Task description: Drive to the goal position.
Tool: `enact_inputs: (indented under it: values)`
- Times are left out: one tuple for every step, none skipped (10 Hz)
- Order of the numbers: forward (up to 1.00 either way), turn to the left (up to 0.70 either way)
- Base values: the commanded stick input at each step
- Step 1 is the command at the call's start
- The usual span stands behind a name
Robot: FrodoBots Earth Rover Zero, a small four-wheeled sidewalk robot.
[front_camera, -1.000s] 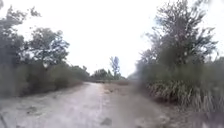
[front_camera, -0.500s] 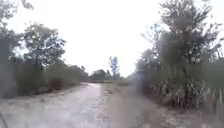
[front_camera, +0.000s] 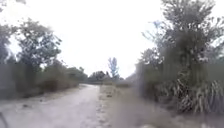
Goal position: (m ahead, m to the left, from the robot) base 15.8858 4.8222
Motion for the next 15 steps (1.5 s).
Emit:
enact_inputs:
  values:
    - [0.85, 0.19]
    - [0.85, 0.13]
    - [0.85, 0.29]
    - [0.85, 0.28]
    - [0.85, 0.15]
    - [0.85, 0.02]
    - [0.85, 0.02]
    - [0.85, 0.24]
    - [0.85, 0.22]
    - [0.85, 0.04]
    - [0.85, 0.00]
    - [0.85, 0.00]
    - [0.85, 0.00]
    - [0.85, 0.00]
    - [0.85, 0.00]
